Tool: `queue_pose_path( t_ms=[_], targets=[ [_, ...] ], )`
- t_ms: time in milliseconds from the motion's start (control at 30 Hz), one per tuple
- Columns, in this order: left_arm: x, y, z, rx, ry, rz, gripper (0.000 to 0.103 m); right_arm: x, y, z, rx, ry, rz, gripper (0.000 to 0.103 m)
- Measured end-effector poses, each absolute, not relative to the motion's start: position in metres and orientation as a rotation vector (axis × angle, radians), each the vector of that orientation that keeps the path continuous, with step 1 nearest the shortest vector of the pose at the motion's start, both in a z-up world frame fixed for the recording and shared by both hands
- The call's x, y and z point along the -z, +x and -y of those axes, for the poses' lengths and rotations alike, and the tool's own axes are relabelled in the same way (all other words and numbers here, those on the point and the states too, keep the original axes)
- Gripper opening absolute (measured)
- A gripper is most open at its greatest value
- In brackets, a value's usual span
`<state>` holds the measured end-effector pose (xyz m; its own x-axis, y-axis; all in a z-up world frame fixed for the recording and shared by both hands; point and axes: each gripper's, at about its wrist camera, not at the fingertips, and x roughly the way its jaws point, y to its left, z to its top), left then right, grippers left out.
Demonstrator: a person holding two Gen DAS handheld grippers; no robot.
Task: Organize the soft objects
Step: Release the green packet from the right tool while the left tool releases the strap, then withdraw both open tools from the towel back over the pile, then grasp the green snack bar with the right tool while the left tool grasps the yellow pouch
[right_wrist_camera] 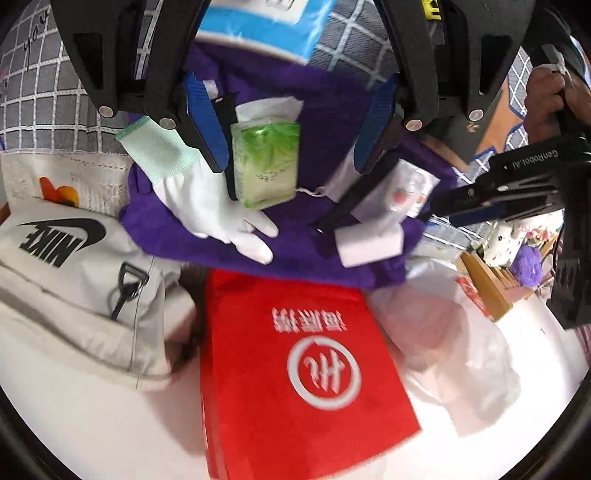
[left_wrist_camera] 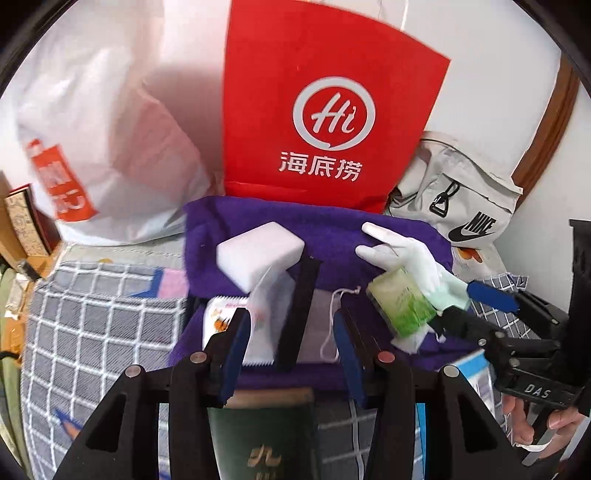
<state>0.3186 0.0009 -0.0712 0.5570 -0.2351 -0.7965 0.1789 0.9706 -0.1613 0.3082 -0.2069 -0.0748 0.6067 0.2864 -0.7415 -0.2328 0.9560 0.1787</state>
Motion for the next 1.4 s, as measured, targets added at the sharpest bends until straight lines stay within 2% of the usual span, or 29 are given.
queue_pose_path(
  t_ms=[700, 933, 1400],
  targets=[
    [0.044, 0.172, -0.040, 0.146, -0.090, -0.885, 0.045, 0.052, 0.139, 0.162, -0.442, 0.031, -0.846, 0.070],
    [0.060, 0.135, -0.055, 0.127, -0.135, -0.898, 0.045, 0.080, 0.094, 0.146, -0.479, 0.014, -0.870, 0.070],
    [0.100, 0.109, -0.062, 0.102, -0.176, -0.952, 0.045, 0.147, 0.073, 0.109, -0.520, -0.091, -0.977, 0.062]
  ],
)
